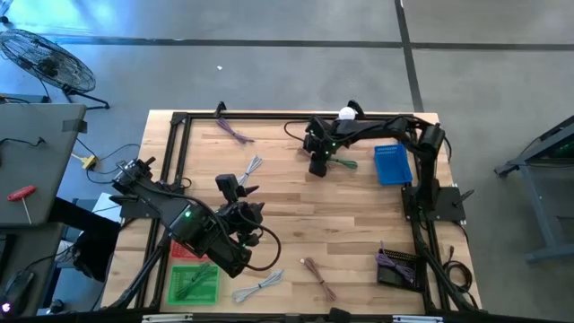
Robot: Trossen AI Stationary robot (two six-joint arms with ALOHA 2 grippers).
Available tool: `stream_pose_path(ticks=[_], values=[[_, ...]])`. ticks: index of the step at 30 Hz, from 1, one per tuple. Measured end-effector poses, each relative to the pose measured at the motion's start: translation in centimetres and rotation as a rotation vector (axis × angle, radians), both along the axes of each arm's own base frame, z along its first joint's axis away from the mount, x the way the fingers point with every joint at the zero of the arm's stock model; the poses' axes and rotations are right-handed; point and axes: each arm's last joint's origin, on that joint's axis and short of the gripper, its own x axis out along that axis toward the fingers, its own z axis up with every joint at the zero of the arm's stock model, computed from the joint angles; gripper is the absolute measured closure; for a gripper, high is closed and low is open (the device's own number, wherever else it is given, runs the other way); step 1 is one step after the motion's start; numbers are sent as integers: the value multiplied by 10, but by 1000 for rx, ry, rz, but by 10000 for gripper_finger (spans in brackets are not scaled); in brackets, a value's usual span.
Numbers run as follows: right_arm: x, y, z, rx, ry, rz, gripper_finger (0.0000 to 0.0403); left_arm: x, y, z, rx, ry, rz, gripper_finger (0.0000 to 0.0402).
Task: Pick & Place USB Port
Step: Put the top pink charger cable into the red bin
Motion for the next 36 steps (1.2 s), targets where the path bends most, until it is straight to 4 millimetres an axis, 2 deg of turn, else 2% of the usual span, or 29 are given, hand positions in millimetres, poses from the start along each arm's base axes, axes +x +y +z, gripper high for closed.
stream_pose_path(ticks=[14, 25, 31, 36], values=[[-1, 0, 2, -13, 10, -11, 402, 0, -1, -1, -31, 11, -4, 186], [-13, 7, 39, -54, -2, -13, 403, 0, -1, -1, -43, 12, -3, 186], [-17, 10, 44, -64, 29, -17, 403, 0, -1, -1, -55, 10, 0, 186], [-18, 10, 39, -53, 46, -23, 403, 0, -1, -2, -64, 14, -1, 186]])
